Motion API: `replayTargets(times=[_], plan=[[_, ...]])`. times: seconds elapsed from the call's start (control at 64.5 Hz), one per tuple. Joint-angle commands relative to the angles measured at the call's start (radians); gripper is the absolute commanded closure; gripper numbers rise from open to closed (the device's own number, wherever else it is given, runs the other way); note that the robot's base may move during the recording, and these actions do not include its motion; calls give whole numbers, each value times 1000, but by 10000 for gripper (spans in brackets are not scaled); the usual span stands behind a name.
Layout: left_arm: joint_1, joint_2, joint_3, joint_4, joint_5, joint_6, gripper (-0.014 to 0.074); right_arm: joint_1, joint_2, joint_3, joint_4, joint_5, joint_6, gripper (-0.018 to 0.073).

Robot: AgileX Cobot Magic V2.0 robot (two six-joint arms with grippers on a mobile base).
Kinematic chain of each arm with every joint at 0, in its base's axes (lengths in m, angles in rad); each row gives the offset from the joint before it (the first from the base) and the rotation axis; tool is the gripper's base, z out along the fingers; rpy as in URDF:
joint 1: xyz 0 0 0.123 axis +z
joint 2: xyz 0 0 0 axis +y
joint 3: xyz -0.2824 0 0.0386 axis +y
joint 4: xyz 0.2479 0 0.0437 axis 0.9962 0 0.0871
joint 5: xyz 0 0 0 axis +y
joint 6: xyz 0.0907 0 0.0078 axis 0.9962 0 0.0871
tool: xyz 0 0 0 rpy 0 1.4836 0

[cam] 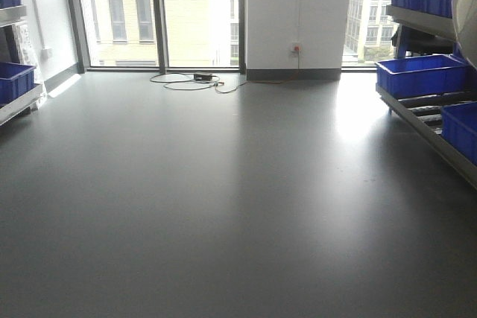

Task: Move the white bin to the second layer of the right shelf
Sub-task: 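Turn the base toward the windows holding the bin in the right gripper, then drive the base along the windows carrying the white bin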

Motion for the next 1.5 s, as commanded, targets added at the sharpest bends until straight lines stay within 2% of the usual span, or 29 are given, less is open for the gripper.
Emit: replayTargets(times=[0.0, 1.488], plan=[[-1, -14, 37, -2, -85, 2, 512, -6, 7, -31, -16, -100, 1, 489], [-1, -14, 37, -2, -85, 2, 512, -6, 7, -31, -16, -100, 1, 489]])
